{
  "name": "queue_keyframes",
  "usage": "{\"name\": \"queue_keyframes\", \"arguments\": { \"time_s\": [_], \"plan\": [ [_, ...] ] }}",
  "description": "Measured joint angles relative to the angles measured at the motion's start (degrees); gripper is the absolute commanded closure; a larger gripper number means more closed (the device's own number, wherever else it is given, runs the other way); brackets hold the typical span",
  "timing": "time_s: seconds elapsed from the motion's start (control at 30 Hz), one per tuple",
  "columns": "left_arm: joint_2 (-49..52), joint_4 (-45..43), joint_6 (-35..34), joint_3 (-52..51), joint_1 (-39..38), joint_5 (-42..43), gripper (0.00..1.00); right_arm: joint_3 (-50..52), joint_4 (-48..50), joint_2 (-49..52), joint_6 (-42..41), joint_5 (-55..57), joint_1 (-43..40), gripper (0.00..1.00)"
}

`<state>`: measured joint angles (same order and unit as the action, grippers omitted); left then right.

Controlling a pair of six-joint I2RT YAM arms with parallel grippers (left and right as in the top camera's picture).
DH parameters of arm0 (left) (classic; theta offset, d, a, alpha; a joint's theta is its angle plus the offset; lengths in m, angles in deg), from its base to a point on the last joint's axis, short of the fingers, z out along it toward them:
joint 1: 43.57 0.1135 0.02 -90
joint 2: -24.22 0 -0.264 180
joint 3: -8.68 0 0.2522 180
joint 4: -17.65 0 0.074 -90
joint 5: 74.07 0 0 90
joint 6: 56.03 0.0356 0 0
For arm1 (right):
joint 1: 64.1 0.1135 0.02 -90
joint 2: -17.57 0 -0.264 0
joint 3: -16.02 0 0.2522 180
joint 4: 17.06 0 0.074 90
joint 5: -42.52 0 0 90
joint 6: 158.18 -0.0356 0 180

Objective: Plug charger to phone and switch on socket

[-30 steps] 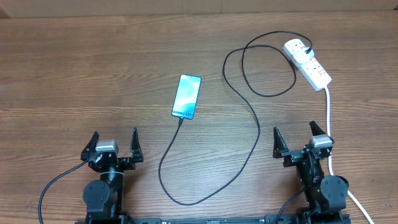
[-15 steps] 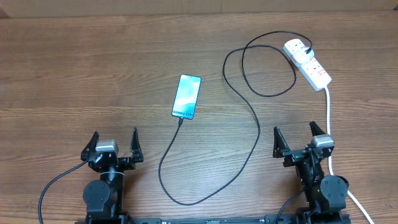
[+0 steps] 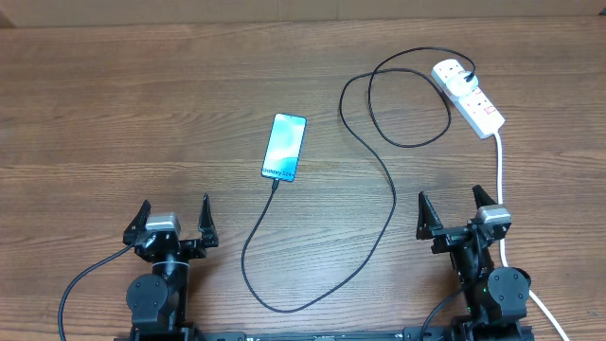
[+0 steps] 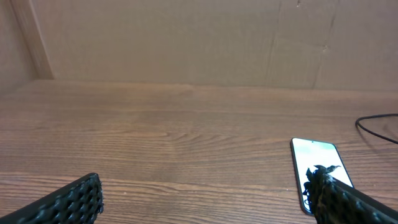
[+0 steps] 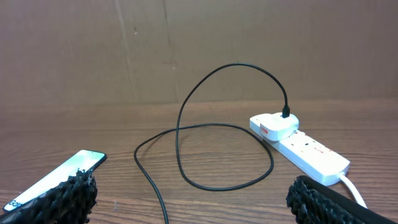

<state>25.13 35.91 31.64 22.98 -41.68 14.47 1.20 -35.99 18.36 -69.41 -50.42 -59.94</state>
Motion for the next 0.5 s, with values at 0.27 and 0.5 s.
{"name": "queue_keyframes", "arguments": {
  "time_s": [0.27, 0.5],
  "plan": [
    [0.00, 0.00, 0.00, 0.00, 0.00, -0.02, 0.00, 0.00, 0.00, 0.00, 2.32, 0.26, 0.00, 0.00],
    [0.00, 0.00, -0.02, 0.00, 0.00, 0.00, 0.00, 0.00, 0.02, -0.02, 2.78, 0.42, 0.02, 0.00]
  ]
}}
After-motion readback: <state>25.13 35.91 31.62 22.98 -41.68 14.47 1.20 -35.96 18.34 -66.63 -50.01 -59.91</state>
